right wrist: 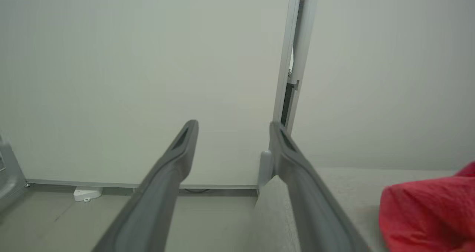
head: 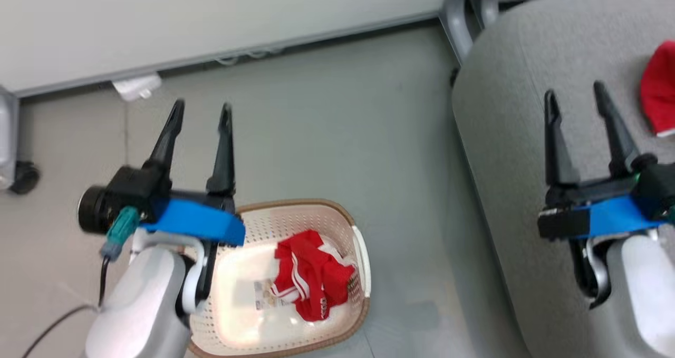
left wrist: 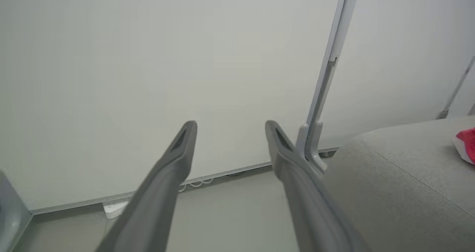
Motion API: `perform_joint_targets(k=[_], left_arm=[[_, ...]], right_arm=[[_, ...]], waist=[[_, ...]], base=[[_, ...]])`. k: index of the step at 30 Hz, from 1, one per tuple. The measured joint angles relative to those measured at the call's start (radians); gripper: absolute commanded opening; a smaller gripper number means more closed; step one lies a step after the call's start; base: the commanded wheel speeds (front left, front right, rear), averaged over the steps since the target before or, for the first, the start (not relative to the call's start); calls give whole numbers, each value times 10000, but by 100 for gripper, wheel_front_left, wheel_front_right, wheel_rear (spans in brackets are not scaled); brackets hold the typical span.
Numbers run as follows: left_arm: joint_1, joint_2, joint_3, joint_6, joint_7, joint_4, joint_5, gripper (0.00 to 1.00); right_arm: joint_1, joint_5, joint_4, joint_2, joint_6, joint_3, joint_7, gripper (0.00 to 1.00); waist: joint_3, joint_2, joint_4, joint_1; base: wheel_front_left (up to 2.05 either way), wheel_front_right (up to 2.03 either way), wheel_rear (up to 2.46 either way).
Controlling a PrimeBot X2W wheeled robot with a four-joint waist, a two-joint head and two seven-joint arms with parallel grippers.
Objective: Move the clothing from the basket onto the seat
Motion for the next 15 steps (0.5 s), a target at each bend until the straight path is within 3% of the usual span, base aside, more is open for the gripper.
perform_joint_targets(k=[5, 15], left_arm=[[1407, -332, 1197, -418, 0, -192, 525, 100], [2987, -955, 2314, -1174, 0, -169, 1269, 100]], right_arm=[[858, 94, 341, 215, 0, 54, 0, 100], [2154, 176, 468, 428, 0, -194, 0, 100]], waist=[[-828, 0, 466, 0], [-1828, 0, 887, 1]], base=[[0, 0, 0], [0, 0, 0]])
